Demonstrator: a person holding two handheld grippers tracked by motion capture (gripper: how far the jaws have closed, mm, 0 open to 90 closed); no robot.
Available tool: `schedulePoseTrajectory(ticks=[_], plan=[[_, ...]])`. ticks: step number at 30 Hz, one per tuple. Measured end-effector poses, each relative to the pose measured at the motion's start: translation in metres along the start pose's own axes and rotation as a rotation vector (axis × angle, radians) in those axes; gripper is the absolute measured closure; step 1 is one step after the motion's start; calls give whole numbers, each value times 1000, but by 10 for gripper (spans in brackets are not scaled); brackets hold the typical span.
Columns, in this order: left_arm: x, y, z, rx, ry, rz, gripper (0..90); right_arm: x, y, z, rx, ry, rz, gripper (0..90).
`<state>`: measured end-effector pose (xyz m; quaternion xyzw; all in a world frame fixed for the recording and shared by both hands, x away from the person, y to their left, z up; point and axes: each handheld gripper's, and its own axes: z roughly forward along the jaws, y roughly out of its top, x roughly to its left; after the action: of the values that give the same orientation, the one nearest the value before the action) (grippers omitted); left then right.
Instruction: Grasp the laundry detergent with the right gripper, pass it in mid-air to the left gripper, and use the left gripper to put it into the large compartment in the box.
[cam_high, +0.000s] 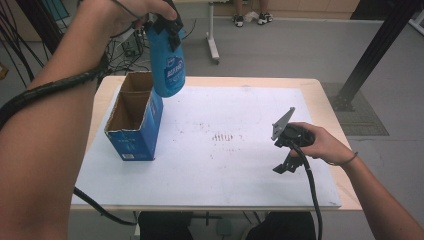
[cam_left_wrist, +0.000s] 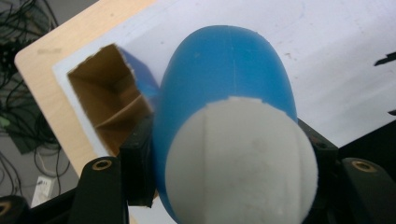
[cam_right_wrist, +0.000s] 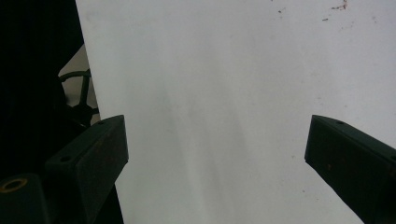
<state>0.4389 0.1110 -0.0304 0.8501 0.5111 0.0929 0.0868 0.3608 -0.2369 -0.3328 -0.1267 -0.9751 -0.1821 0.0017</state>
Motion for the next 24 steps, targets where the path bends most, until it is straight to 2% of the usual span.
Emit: schedulePoseTrajectory(ticks=[7,8,17,21,24], plan=[[31,-8,-2,8,19,-93,378,0,1,1,-2,-3,-5,62],[35,-10,-1,10,22,-119,378,0,1,1,-2,-3,-5,62],[68,-26,-4,2,52,-258,378,0,3,2,-1,-4,-7,61],[79,-33,-4,1,60,-303,378,0,3,2,-1,-4,-10,60],[83,-36,-3,-5,60,-314,378,0,4,3,0,-6,-6,60]])
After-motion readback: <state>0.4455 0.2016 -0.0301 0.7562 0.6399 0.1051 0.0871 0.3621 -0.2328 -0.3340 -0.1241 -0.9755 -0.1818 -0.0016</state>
